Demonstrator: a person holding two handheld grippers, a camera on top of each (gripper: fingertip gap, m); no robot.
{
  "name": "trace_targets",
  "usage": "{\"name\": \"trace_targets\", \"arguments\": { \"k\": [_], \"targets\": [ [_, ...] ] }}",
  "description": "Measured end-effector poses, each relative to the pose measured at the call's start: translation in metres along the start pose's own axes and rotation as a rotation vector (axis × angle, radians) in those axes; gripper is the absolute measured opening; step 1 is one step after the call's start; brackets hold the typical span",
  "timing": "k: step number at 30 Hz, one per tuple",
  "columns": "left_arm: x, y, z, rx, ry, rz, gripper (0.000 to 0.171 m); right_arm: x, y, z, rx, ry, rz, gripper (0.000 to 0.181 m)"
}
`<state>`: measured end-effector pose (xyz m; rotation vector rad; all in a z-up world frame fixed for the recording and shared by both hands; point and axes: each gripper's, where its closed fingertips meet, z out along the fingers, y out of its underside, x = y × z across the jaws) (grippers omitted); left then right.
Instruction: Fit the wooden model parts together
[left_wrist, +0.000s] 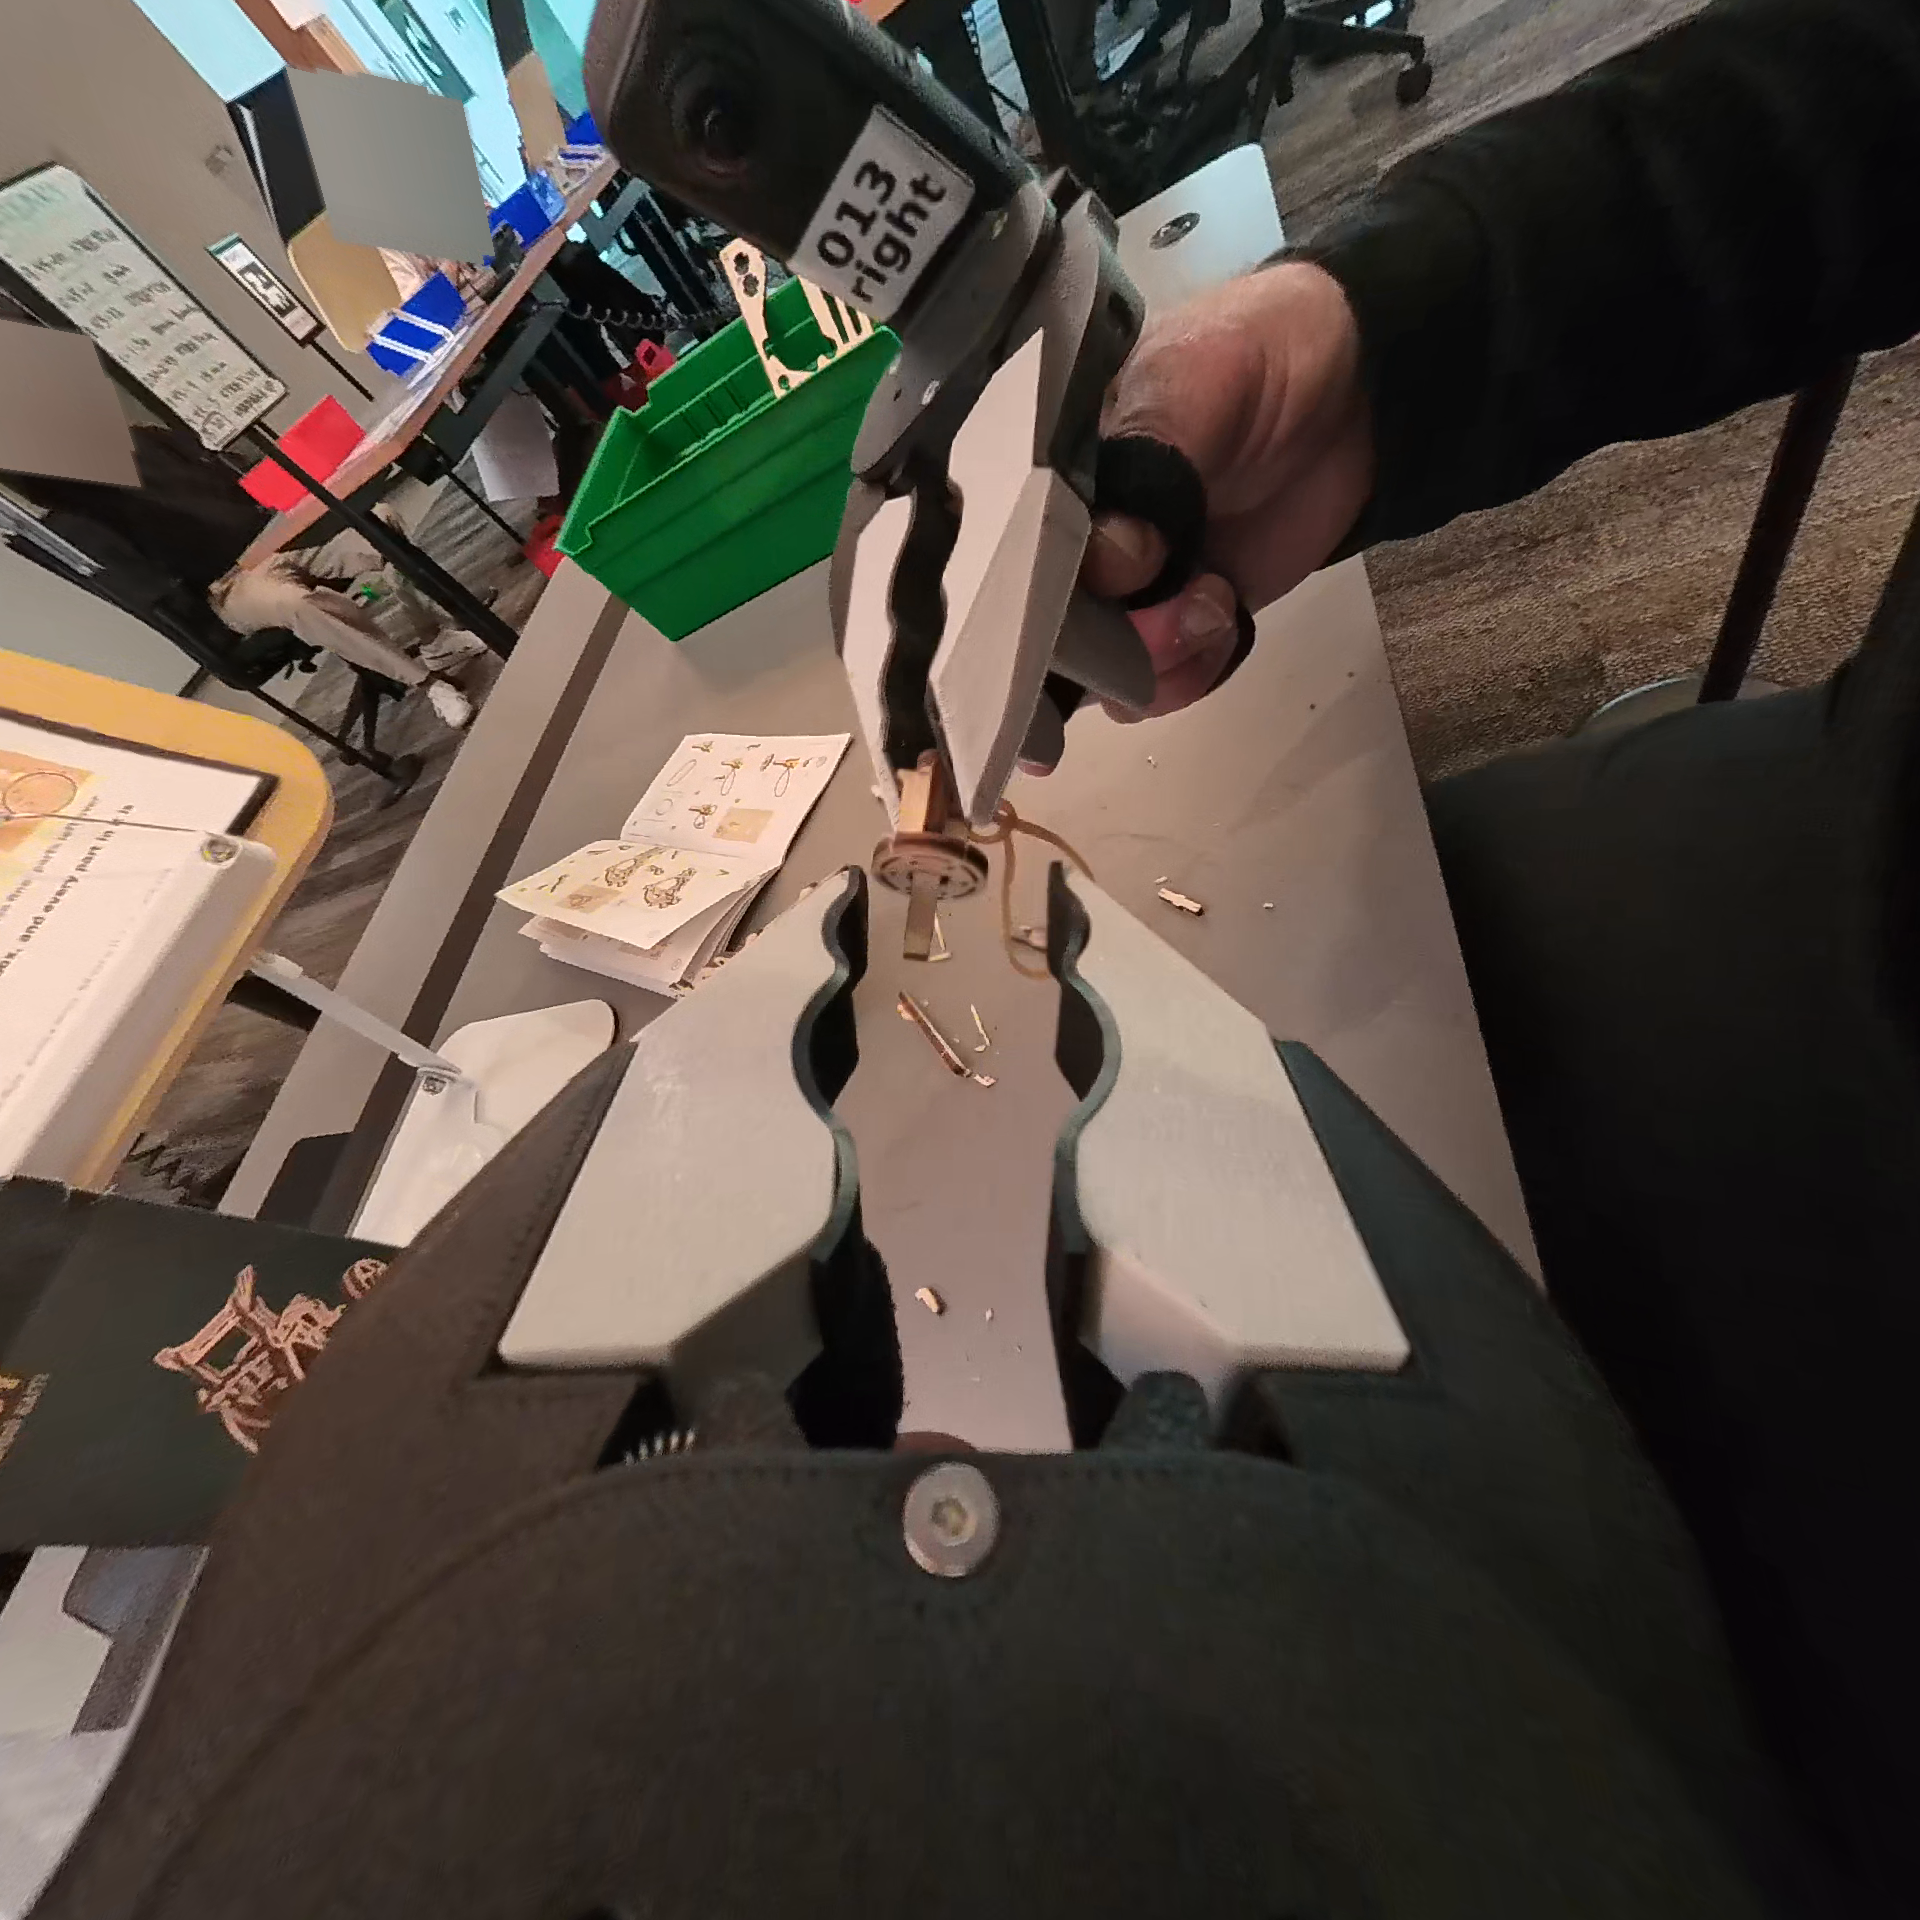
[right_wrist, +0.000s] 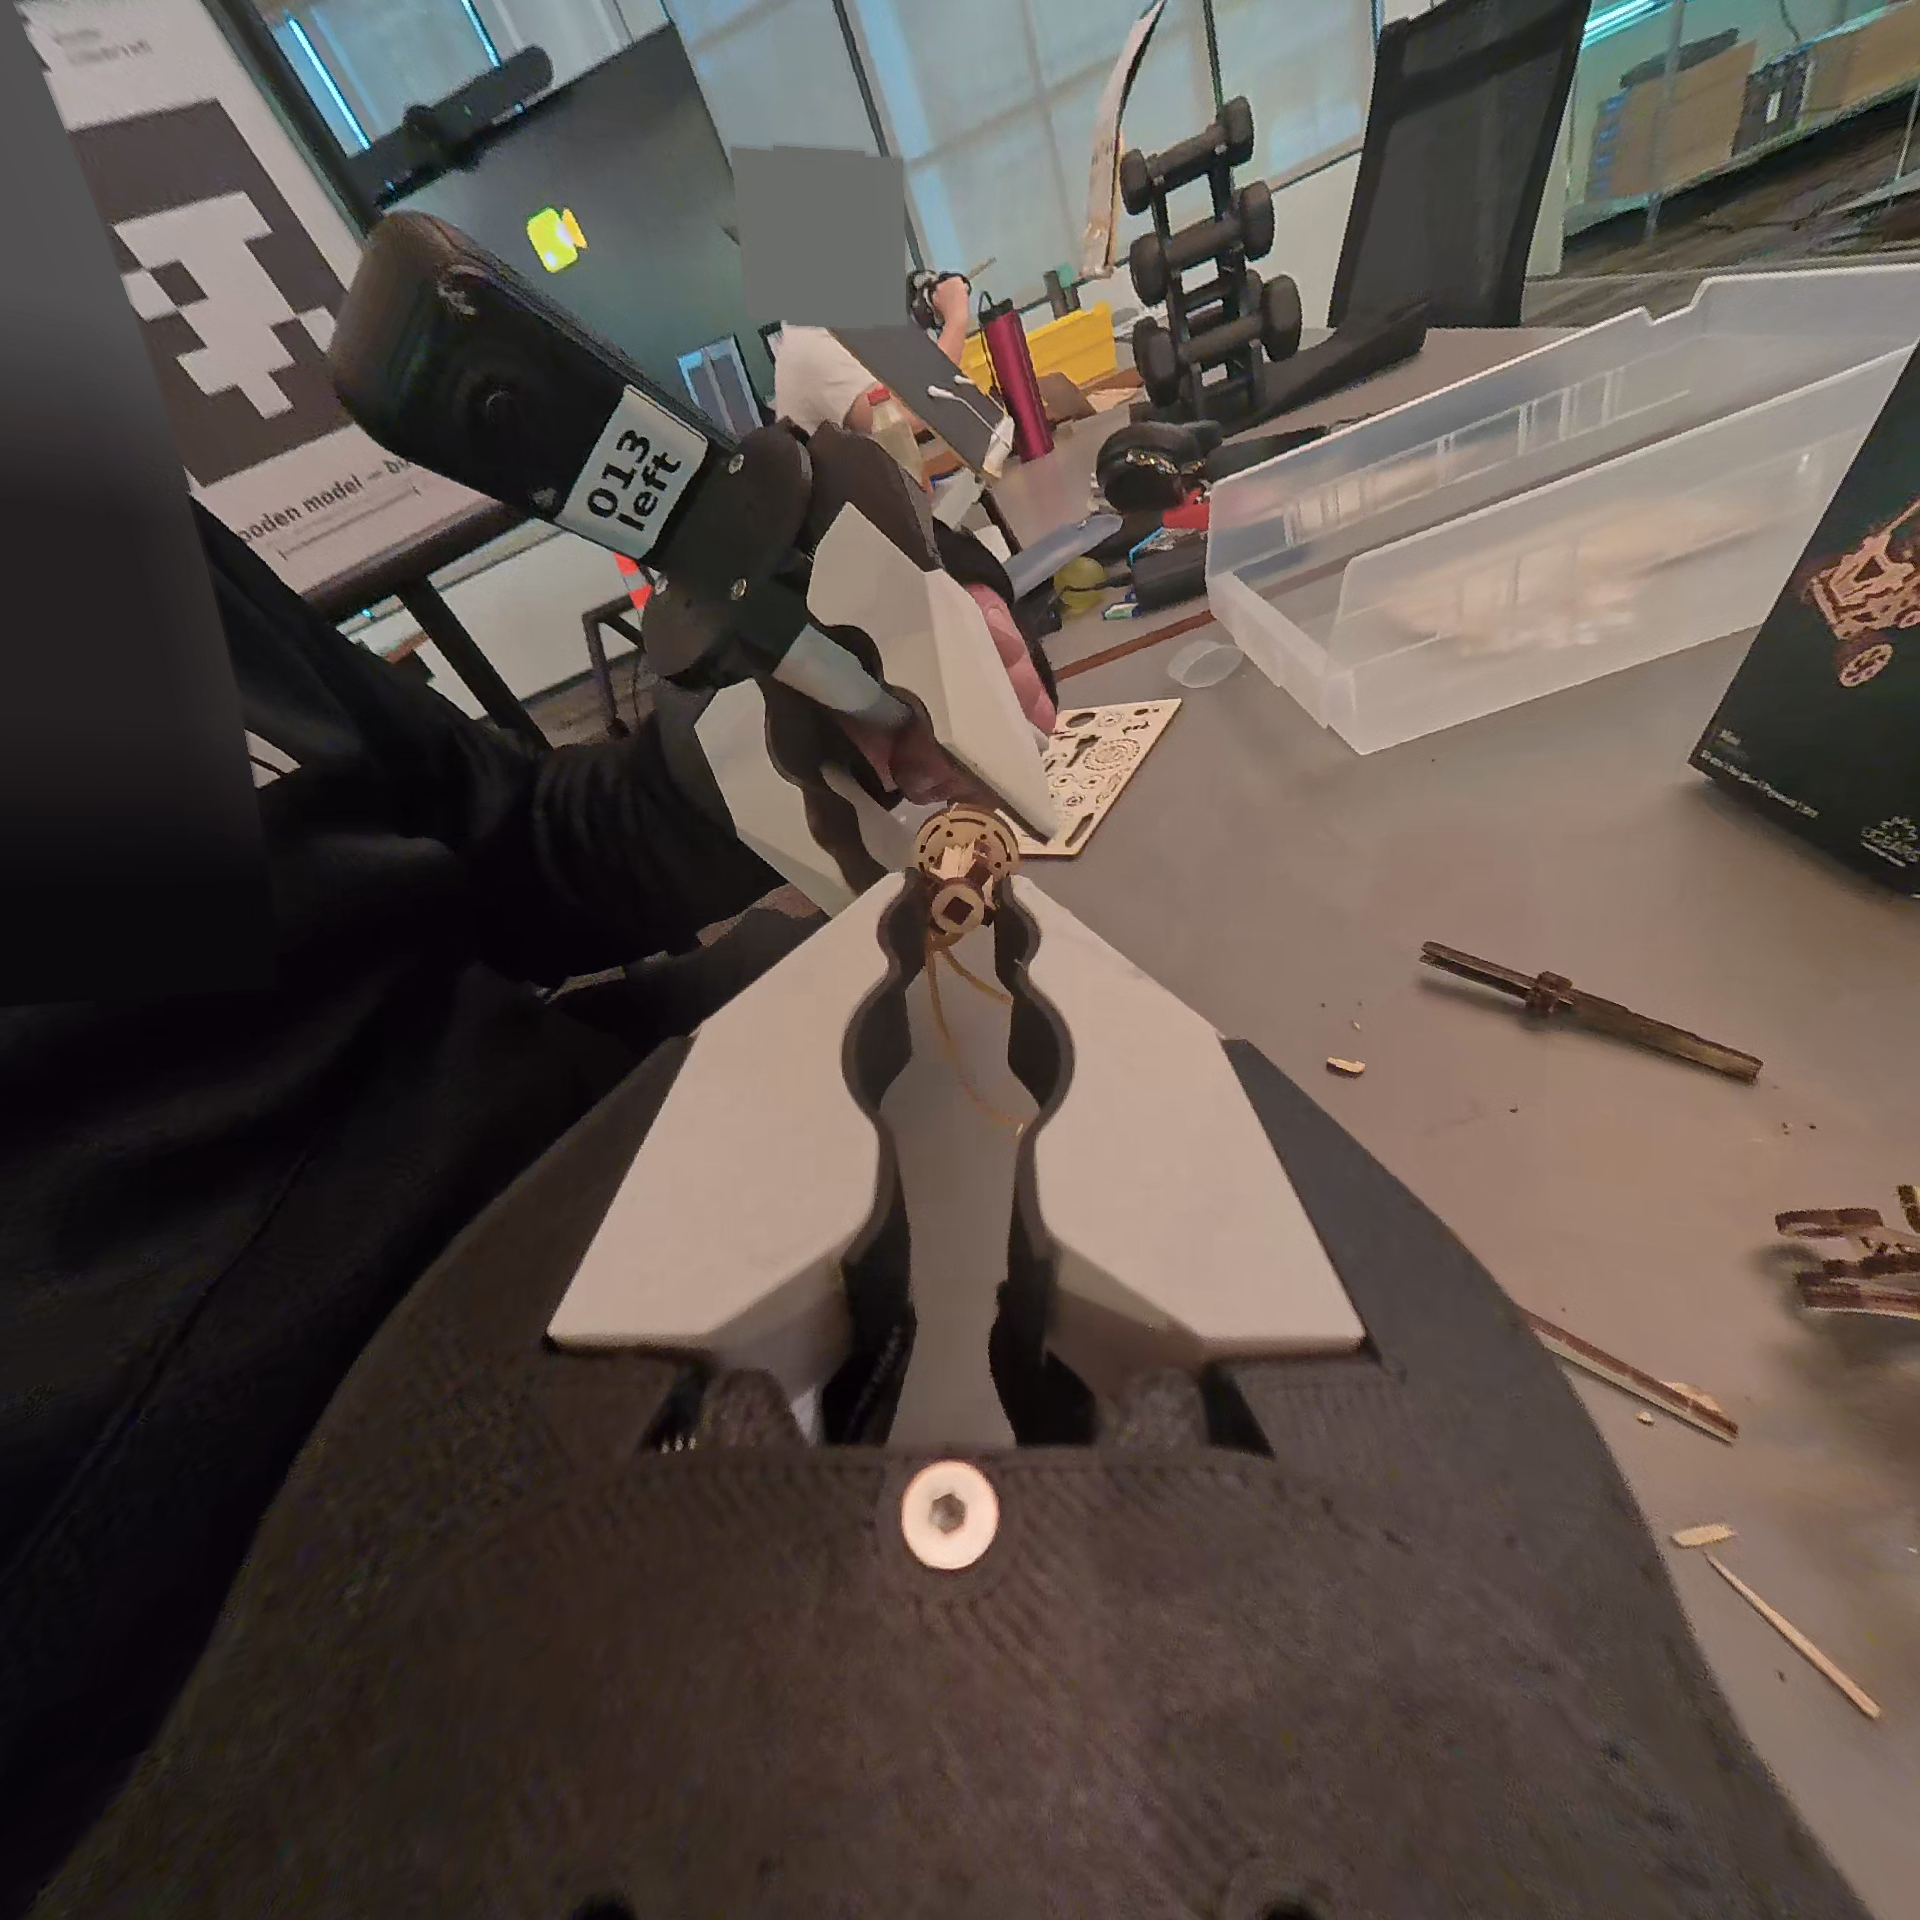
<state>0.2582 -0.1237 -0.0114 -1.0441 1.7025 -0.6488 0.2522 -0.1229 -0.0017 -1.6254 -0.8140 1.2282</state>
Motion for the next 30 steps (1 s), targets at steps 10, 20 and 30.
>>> {"name": "trace_targets", "arguments": {
  "k": [10,20,30],
  "targets": [
    [0.0001,-0.0015,-0.0004,-0.038,0.034,0.071,0.019,-0.0057,0.0012,0.0009,-0.02,-0.034,0.006,0.01],
    [-0.0024,-0.0045,0.0011,-0.038,-0.004,0.087,0.019,-0.006,-0.0006,-0.0015,-0.027,-0.014,-0.012,0.009],
    [0.0004,-0.0052,0.0005,-0.046,0.016,0.082,0.019,-0.0082,0.0005,-0.0017,-0.106,-0.024,-0.055,0.009]
  ]
}}
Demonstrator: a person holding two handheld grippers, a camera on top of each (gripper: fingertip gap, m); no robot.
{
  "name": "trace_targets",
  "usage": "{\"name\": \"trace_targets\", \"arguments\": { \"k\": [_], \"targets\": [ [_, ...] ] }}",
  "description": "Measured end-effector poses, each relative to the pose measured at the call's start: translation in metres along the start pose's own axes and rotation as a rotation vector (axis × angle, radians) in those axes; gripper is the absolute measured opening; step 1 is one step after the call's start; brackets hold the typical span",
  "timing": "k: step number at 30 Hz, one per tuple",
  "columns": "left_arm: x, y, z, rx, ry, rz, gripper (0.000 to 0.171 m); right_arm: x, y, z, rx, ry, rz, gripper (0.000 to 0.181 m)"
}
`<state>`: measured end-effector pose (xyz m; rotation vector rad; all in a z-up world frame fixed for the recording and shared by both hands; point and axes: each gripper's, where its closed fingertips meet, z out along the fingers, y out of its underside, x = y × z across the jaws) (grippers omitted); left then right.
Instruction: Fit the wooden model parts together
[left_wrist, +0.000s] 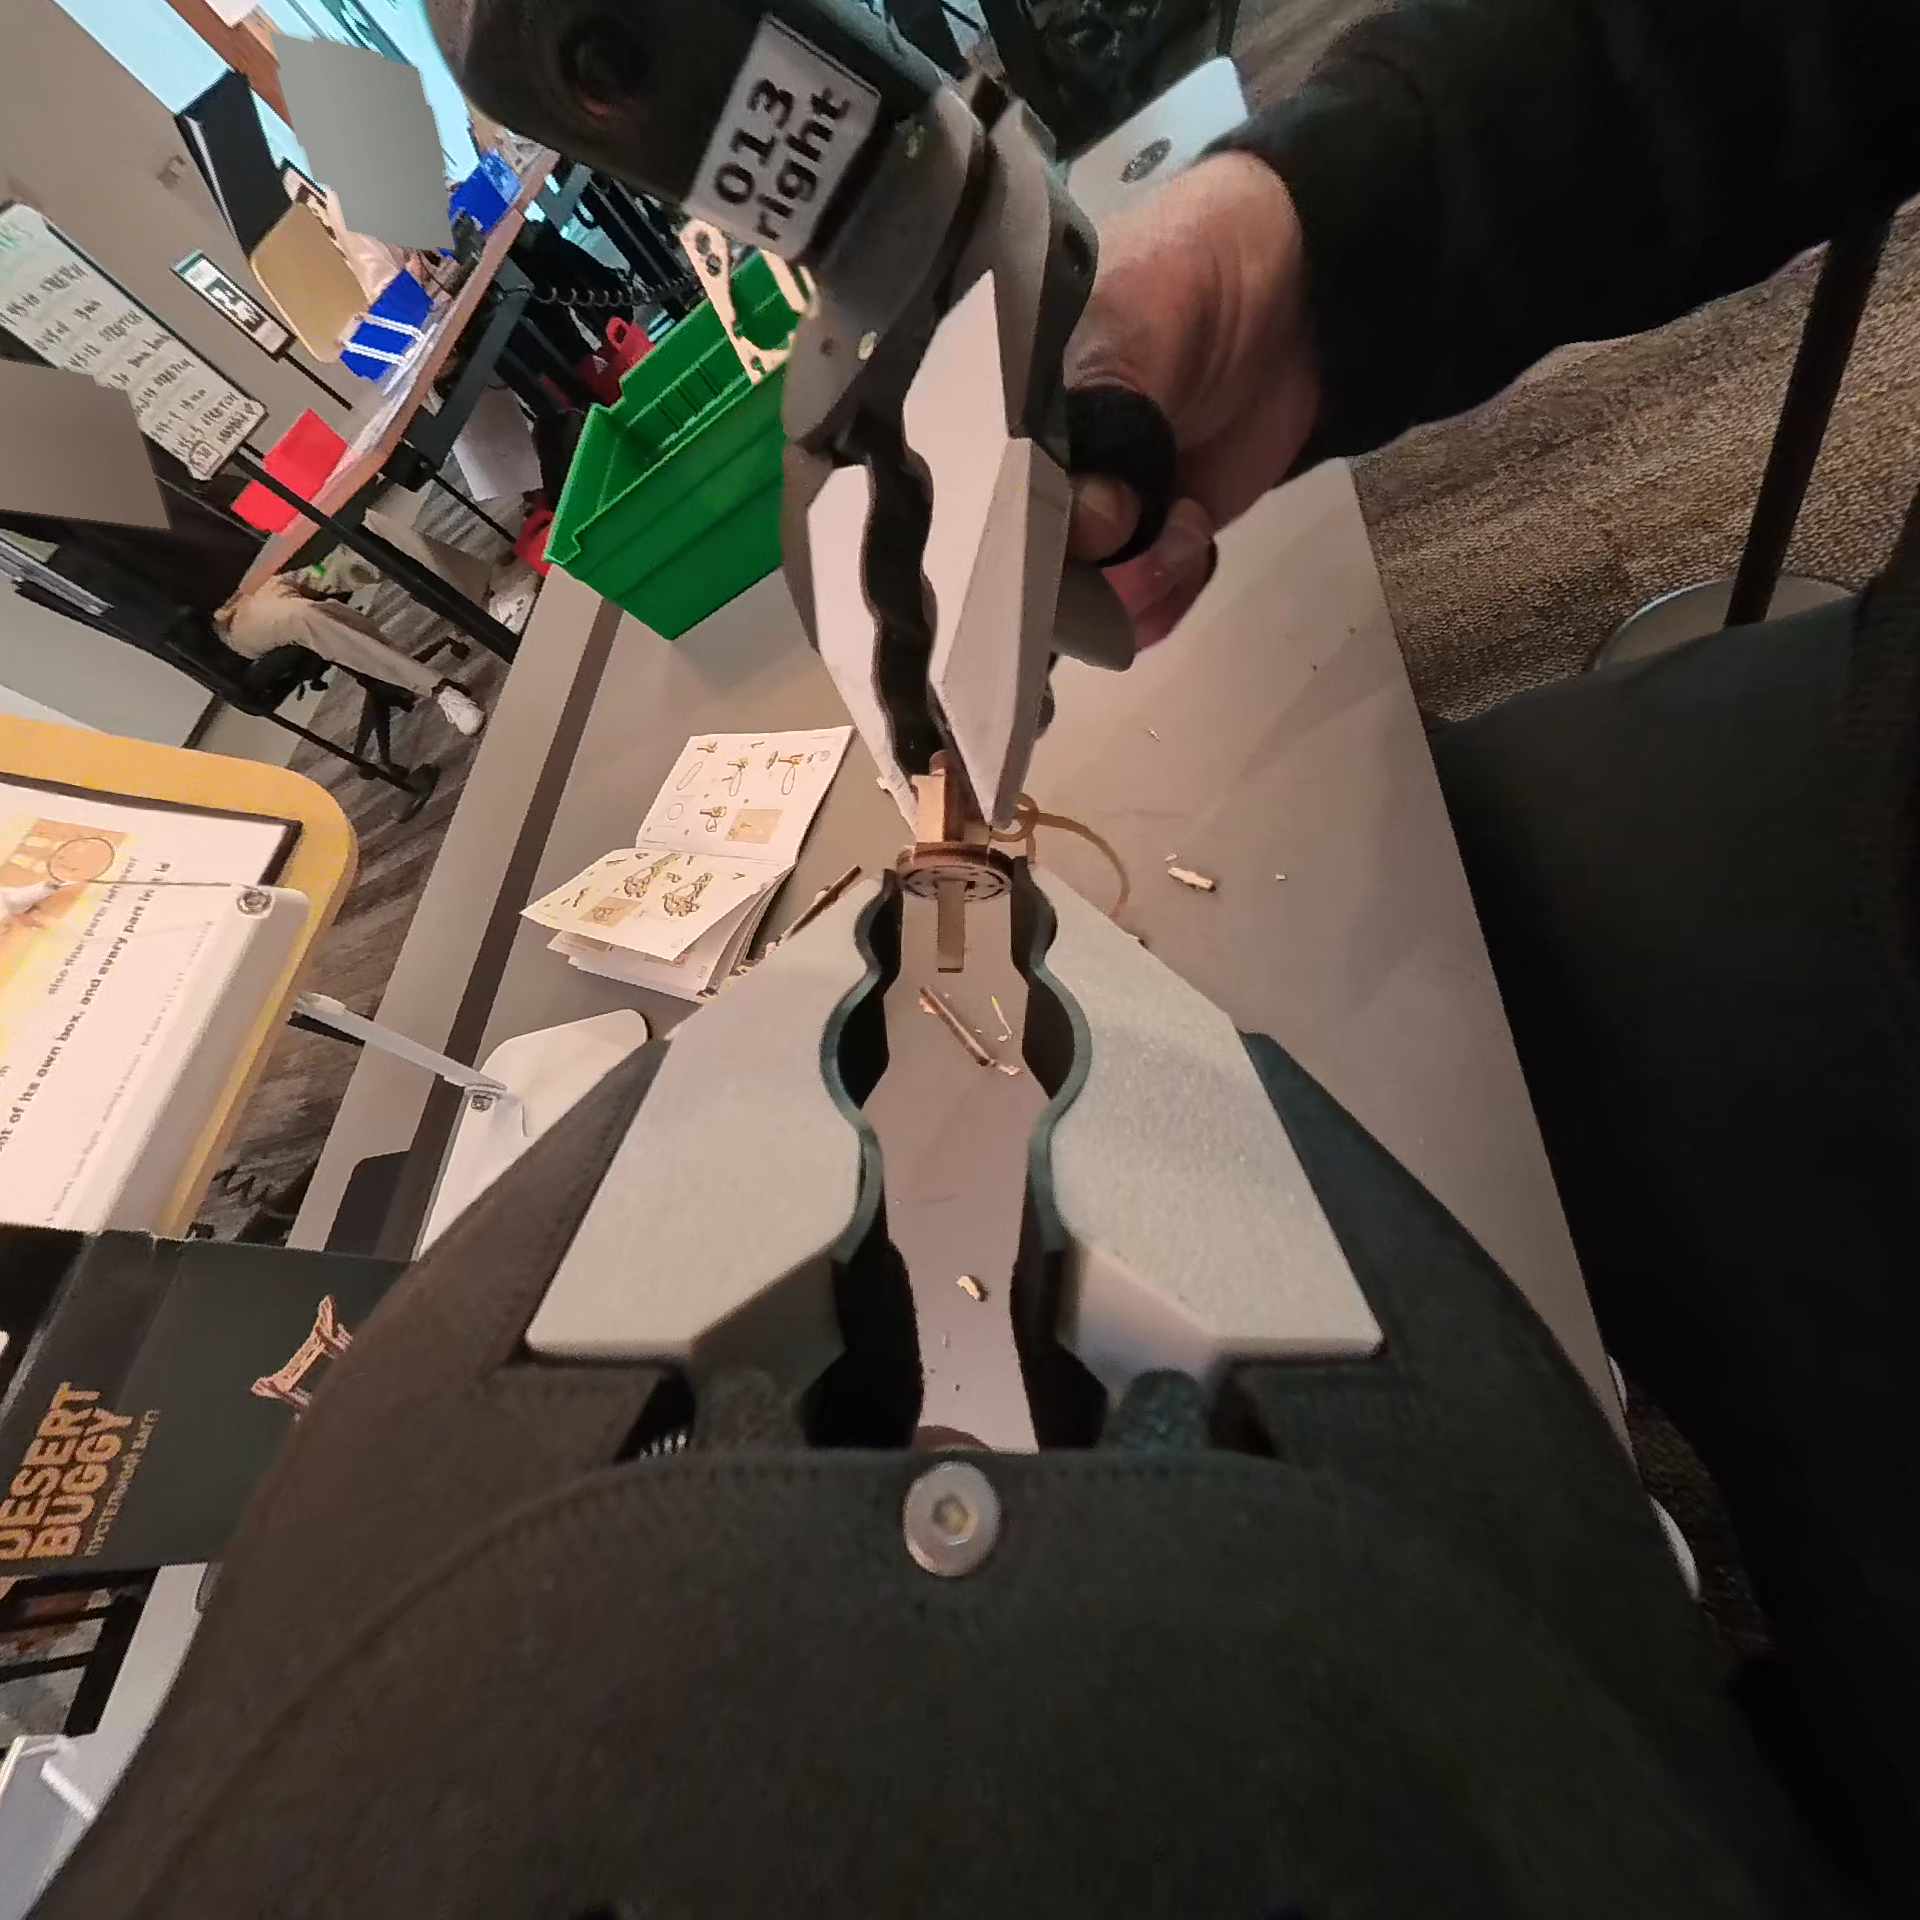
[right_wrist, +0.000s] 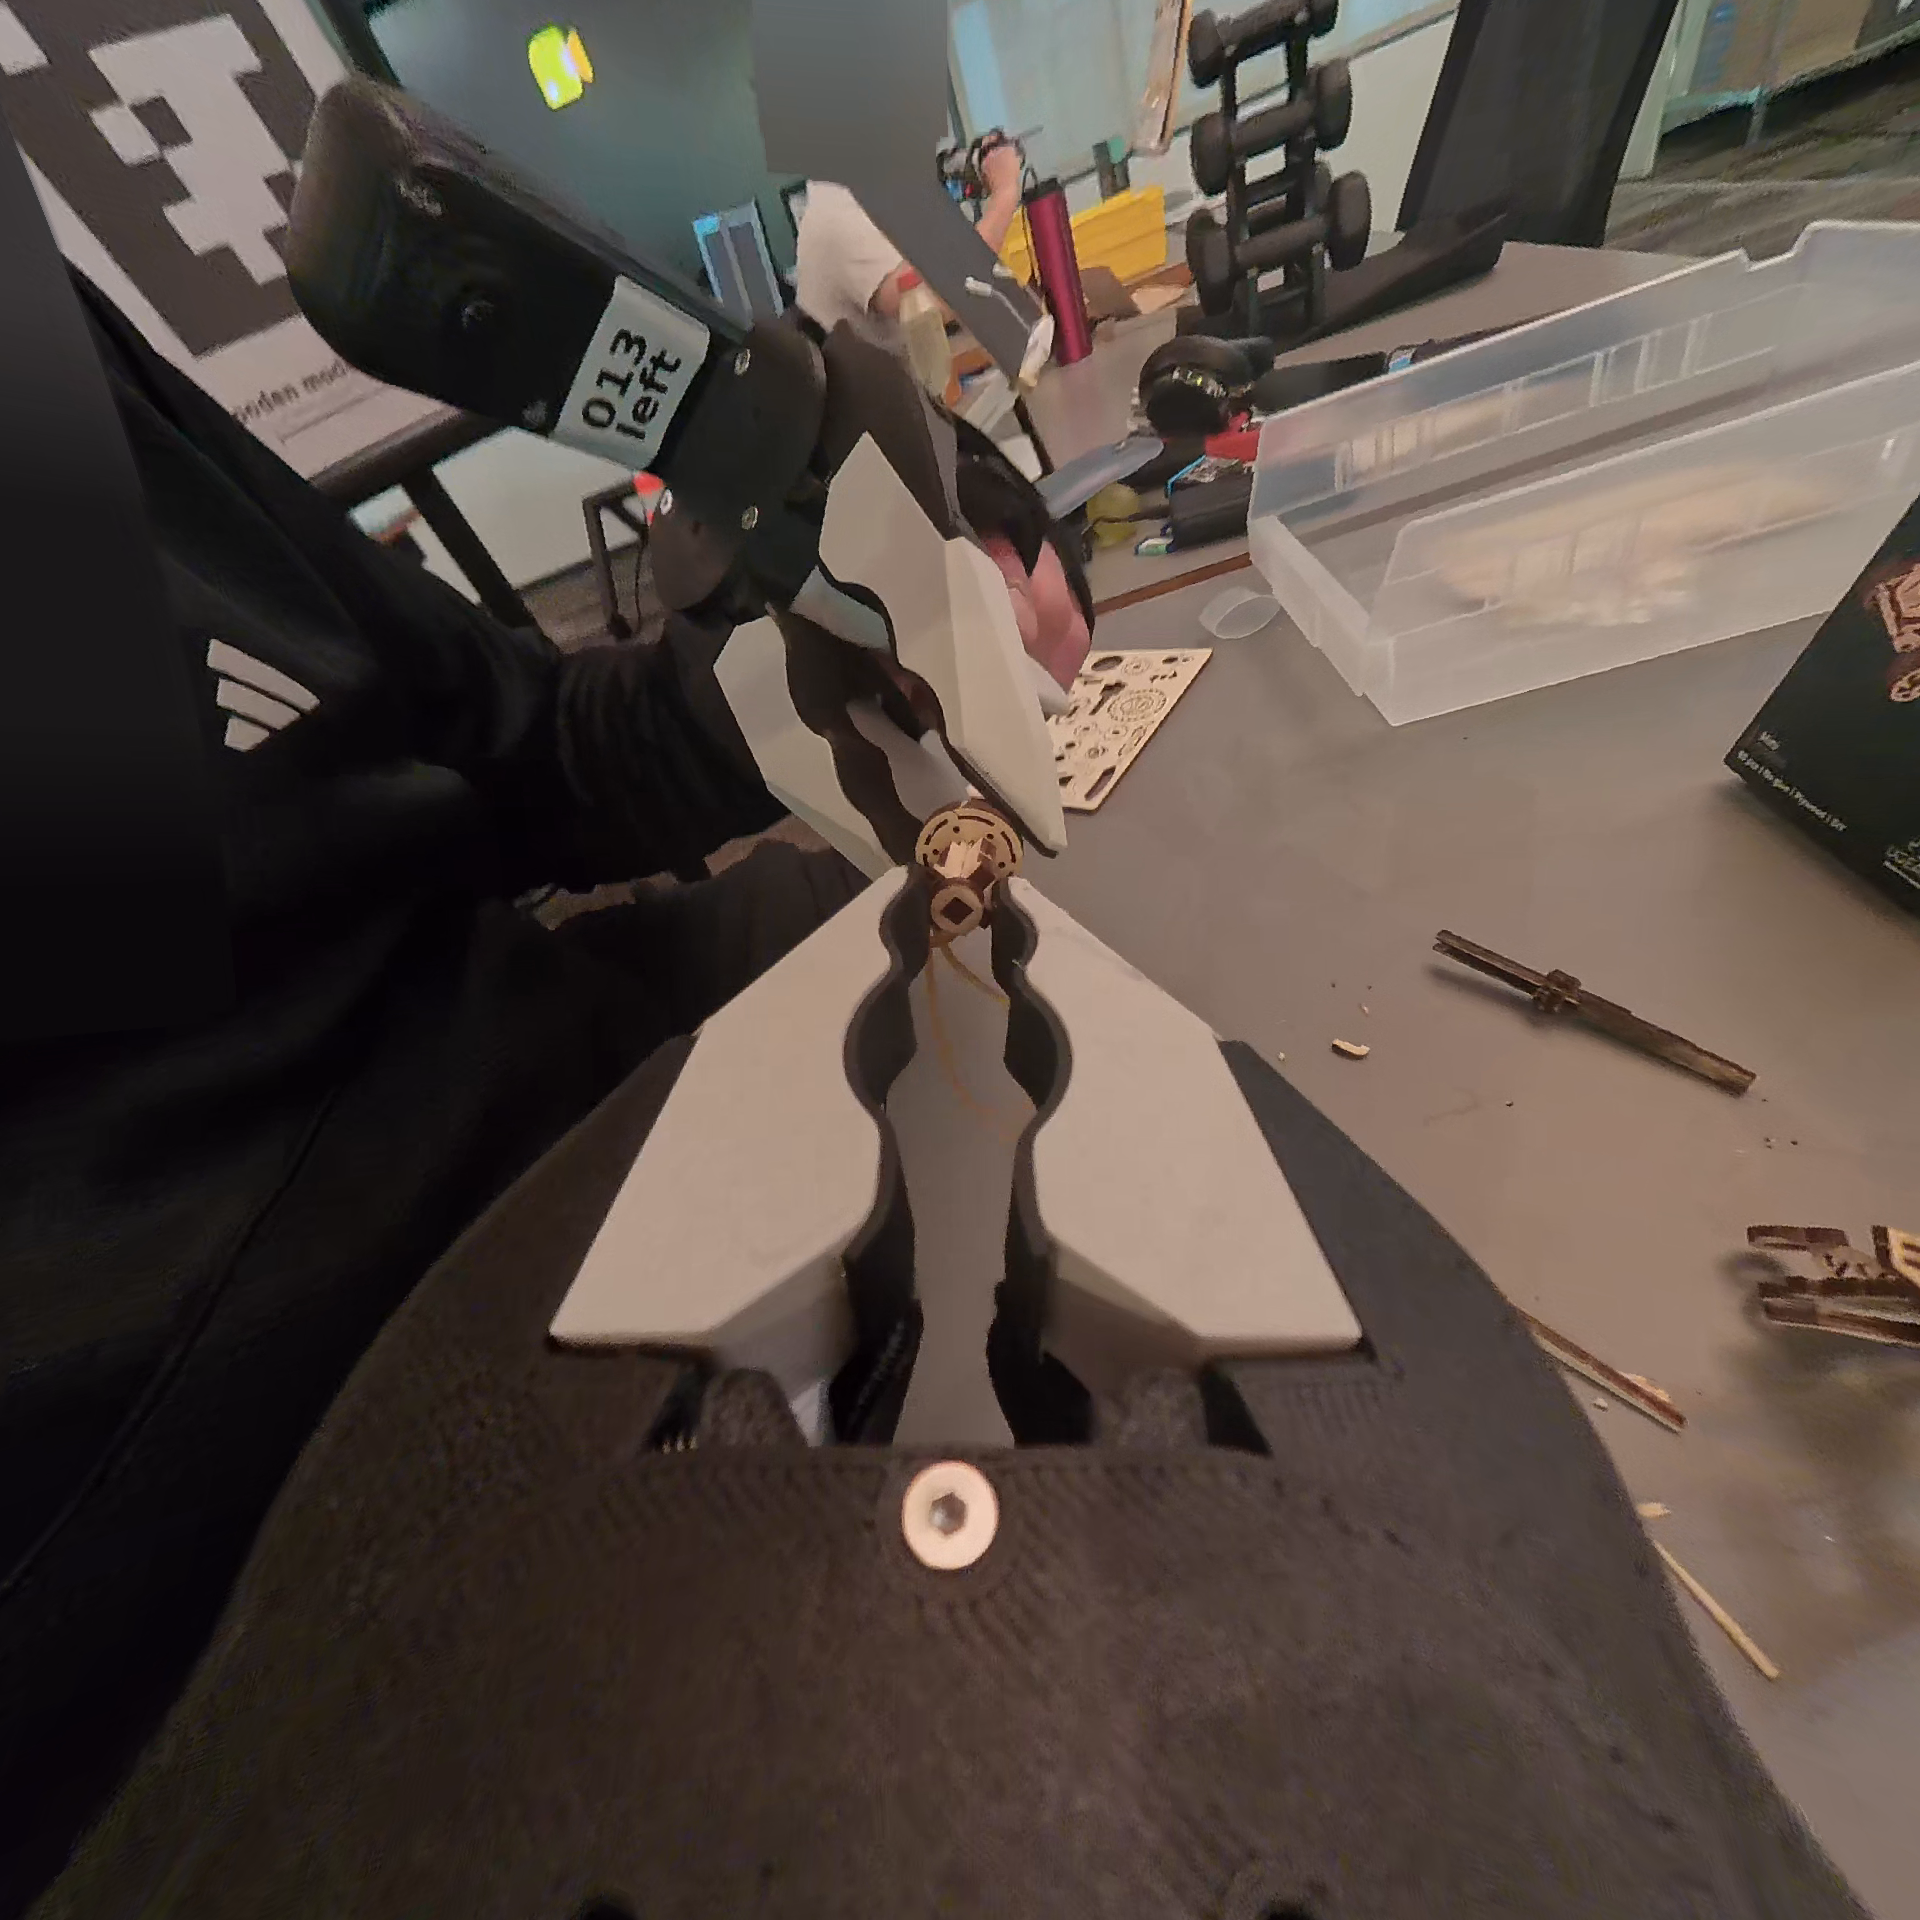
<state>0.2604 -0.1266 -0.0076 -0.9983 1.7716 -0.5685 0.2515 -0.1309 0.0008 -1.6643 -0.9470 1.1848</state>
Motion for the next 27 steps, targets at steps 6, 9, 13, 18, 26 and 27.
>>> {"name": "trace_targets", "arguments": {
  "k": [6,9,13,18,26,27],
  "targets": [
    [-0.0005,-0.0012,-0.0004,0.034,0.029,-0.064,0.019,0.0001,-0.001,-0.0008,-0.054,-0.007,-0.03,0.009],
    [-0.0005,-0.0026,-0.0004,0.058,0.039,-0.112,0.019,-0.0006,-0.002,-0.0016,-0.051,0.0,-0.036,0.009],
    [-0.0004,-0.0032,0.0005,0.057,0.048,-0.122,0.019,-0.0006,-0.0019,-0.0028,-0.05,0.005,-0.009,0.009],
    [-0.0033,-0.0005,-0.0015,0.035,0.032,-0.101,0.019,0.0,-0.0022,-0.0052,0.003,-0.012,0.07,0.009],
    [0.0003,-0.0026,-0.0005,0.066,0.093,-0.178,0.019,-0.0024,0.0002,-0.0057,-0.059,0.032,-0.066,0.01],
    [0.001,-0.0027,-0.0003,0.067,0.106,-0.188,0.019,-0.0026,0.0005,-0.0058,-0.073,0.041,-0.097,0.01]
  ]
}}
